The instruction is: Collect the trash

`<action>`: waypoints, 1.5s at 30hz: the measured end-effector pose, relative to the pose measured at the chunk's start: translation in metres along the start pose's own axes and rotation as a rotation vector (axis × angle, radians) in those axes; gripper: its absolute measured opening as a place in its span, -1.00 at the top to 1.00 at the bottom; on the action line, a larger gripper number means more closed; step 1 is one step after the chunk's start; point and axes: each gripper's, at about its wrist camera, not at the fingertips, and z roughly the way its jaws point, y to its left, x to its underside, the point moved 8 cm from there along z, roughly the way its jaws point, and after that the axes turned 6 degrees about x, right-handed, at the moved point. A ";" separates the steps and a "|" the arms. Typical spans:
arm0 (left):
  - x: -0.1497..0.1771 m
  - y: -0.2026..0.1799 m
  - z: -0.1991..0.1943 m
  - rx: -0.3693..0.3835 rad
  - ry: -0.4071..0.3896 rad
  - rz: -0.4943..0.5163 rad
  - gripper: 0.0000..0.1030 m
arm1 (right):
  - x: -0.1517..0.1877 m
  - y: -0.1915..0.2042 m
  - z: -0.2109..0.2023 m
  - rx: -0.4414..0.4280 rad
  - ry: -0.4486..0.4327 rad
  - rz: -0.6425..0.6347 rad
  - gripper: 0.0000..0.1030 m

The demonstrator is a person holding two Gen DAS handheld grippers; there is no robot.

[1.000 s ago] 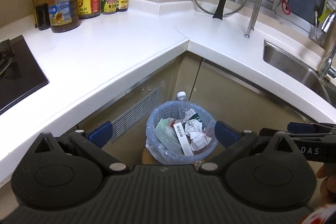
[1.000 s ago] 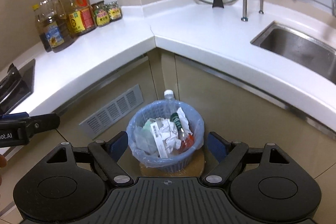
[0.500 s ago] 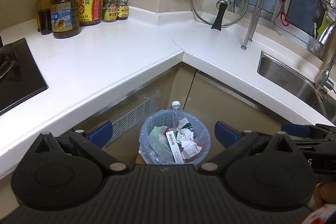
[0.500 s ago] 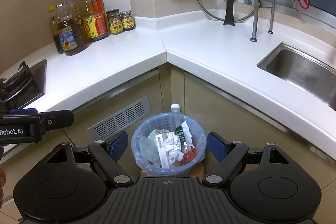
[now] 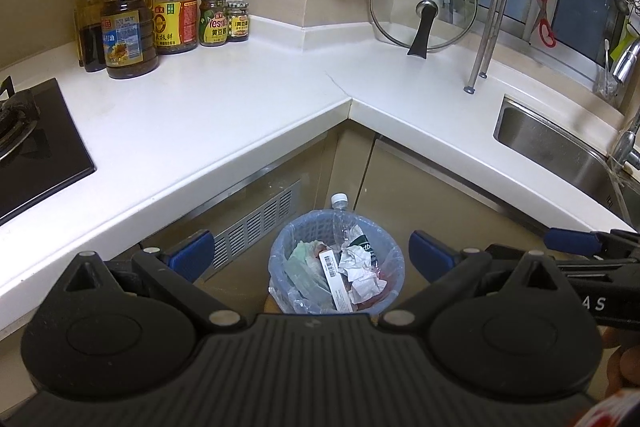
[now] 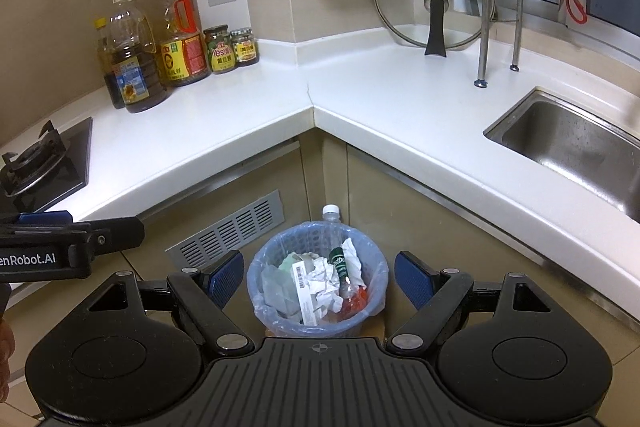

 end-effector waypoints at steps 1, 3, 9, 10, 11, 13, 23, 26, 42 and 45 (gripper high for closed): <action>0.001 0.000 0.000 -0.001 0.004 0.000 -0.99 | 0.000 -0.001 0.000 -0.001 0.002 0.002 -0.60; 0.001 0.000 0.000 -0.007 0.006 0.002 -0.99 | 0.002 -0.001 0.000 -0.002 0.008 0.007 -0.60; 0.003 0.001 0.000 -0.013 0.012 0.009 -0.99 | 0.001 0.000 0.001 -0.003 0.012 0.008 -0.60; 0.004 0.000 0.000 -0.013 0.015 0.009 -0.99 | 0.001 0.001 0.002 -0.004 0.015 0.009 -0.60; 0.005 0.001 0.000 -0.012 0.018 0.010 -0.99 | 0.002 0.001 0.003 -0.005 0.020 0.009 -0.60; 0.007 0.000 0.000 -0.016 0.026 0.013 -0.99 | 0.004 0.001 0.004 -0.006 0.029 0.006 -0.60; 0.012 0.001 0.004 -0.022 0.043 0.008 -0.99 | 0.011 0.000 0.006 -0.009 0.043 0.012 -0.60; 0.012 0.002 0.005 -0.024 0.044 0.007 -0.99 | 0.011 0.000 0.008 -0.010 0.046 0.012 -0.60; 0.011 0.001 0.006 -0.023 0.042 0.007 -0.99 | 0.010 0.000 0.010 -0.009 0.044 0.014 -0.60; 0.011 0.001 0.006 -0.021 0.041 0.008 -0.99 | 0.010 0.000 0.010 -0.009 0.045 0.014 -0.60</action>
